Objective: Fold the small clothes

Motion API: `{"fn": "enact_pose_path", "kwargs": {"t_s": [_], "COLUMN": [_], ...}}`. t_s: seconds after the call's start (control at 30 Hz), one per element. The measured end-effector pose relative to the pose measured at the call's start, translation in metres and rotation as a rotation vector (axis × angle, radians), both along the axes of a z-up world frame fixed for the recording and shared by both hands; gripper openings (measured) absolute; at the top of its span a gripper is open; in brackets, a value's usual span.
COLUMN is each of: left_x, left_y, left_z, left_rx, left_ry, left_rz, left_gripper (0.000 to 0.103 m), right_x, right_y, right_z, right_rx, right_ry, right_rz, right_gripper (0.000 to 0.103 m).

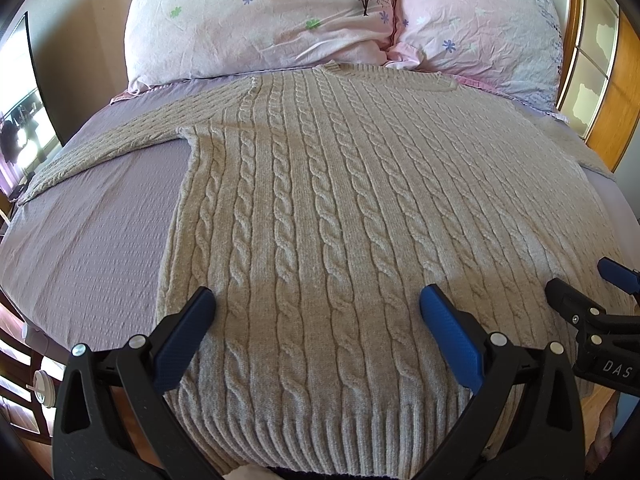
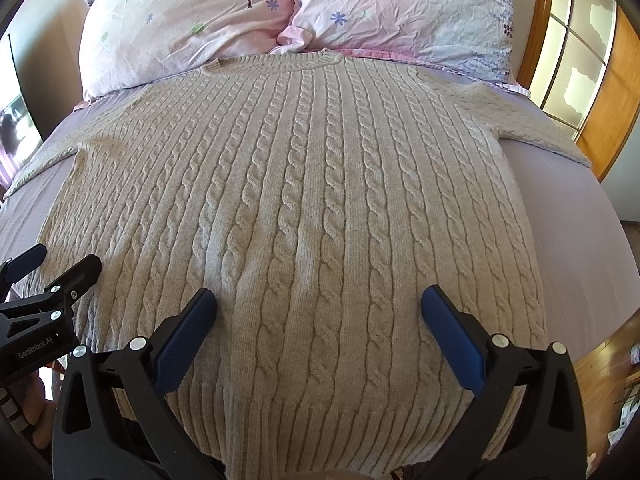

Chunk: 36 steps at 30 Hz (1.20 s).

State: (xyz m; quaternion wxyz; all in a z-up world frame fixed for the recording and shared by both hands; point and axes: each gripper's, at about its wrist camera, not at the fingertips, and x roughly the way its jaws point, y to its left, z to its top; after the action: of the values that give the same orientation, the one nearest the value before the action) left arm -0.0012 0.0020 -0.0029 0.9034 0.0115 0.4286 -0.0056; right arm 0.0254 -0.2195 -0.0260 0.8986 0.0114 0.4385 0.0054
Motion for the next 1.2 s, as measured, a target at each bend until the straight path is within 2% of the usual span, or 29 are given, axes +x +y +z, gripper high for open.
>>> {"fn": "enact_pose_path", "kwargs": {"t_s": [0.13, 0.17, 0.27, 0.33, 0.37, 0.43, 0.47, 0.5, 0.53, 0.6, 0.63, 0.7, 0.77, 0.8, 0.9, 0.97, 1.03, 1.07, 1.13, 1.2], "left_x": [-0.002, -0.003, 0.003, 0.008, 0.01, 0.015, 0.02, 0.024, 0.029, 0.038, 0.043, 0.045, 0.047, 0.049, 0.059, 0.069, 0.078, 0.08, 0.081, 0.08], "left_y": [-0.001, 0.0, -0.001, 0.001, 0.004, 0.017, 0.025, 0.031, 0.041, 0.059, 0.064, 0.077, 0.087, 0.093, 0.122, 0.152, 0.184, 0.199, 0.232, 0.254], "left_z": [0.002, 0.001, 0.005, 0.009, 0.013, 0.023, 0.029, 0.033, 0.037, 0.04, 0.04, 0.043, 0.048, 0.051, 0.058, 0.059, 0.055, 0.052, 0.048, 0.047], "left_rx": [0.009, 0.005, 0.006, 0.004, -0.021, -0.101, -0.154, -0.198, -0.279, -0.398, -0.427, -0.481, -0.487, -0.478, -0.477, -0.536, -0.592, -0.619, -0.677, -0.694], "left_ry": [0.001, 0.0, 0.013, 0.013, -0.002, -0.042, -0.064, -0.078, -0.102, -0.128, -0.143, -0.215, -0.273, -0.292, -0.323, -0.309, -0.304, -0.305, -0.33, -0.35], "left_rz": [-0.01, -0.015, -0.036, -0.067, -0.076, -0.091, -0.101, -0.111, -0.136, -0.159, -0.163, -0.181, -0.17, -0.152, -0.053, 0.047, 0.163, 0.211, 0.308, 0.376], "left_gripper": [0.101, 0.101, 0.101, 0.101, 0.101, 0.101, 0.101, 0.101, 0.101, 0.101, 0.101, 0.101, 0.101, 0.101, 0.101, 0.101, 0.101, 0.101, 0.101, 0.096], "right_x": [-0.006, -0.003, 0.006, 0.013, 0.017, 0.025, 0.03, 0.034, 0.039, 0.047, 0.05, 0.057, 0.062, 0.063, 0.071, 0.077, 0.082, 0.088, 0.103, 0.111], "right_y": [-0.002, -0.007, -0.045, -0.106, -0.151, -0.215, -0.261, -0.288, -0.322, -0.367, -0.383, -0.409, -0.425, -0.429, -0.443, -0.449, -0.455, -0.456, -0.45, -0.427], "right_z": [-0.002, 0.0, 0.015, 0.037, 0.048, 0.053, 0.049, 0.044, 0.034, 0.016, 0.008, -0.005, -0.016, -0.019, -0.025, -0.03, -0.036, -0.037, -0.027, 0.006], "right_rx": [0.002, 0.015, 0.101, 0.211, 0.294, 0.416, 0.514, 0.577, 0.659, 0.771, 0.8, 0.817, 0.828, 0.836, 0.867, 0.887, 0.89, 0.893, 0.826, 0.706], "right_ry": [-0.046, -0.034, -0.057, -0.137, -0.19, -0.231, -0.24, -0.241, -0.233, -0.219, -0.211, -0.192, -0.18, -0.191, -0.218, -0.229, -0.233, -0.244, -0.237, -0.319], "right_rz": [0.061, 0.097, 0.033, -0.108, -0.221, -0.383, -0.504, -0.567, -0.646, -0.767, -0.816, -0.893, -0.931, -0.939, -0.974, -1.002, -1.029, -1.026, -1.038, -0.958], "right_gripper": [0.102, 0.102, 0.102, 0.102, 0.102, 0.102, 0.102, 0.091, 0.074, 0.066, 0.057, 0.056, 0.054, 0.048, 0.041, 0.031, 0.009, 0.009, 0.009, 0.009]}}
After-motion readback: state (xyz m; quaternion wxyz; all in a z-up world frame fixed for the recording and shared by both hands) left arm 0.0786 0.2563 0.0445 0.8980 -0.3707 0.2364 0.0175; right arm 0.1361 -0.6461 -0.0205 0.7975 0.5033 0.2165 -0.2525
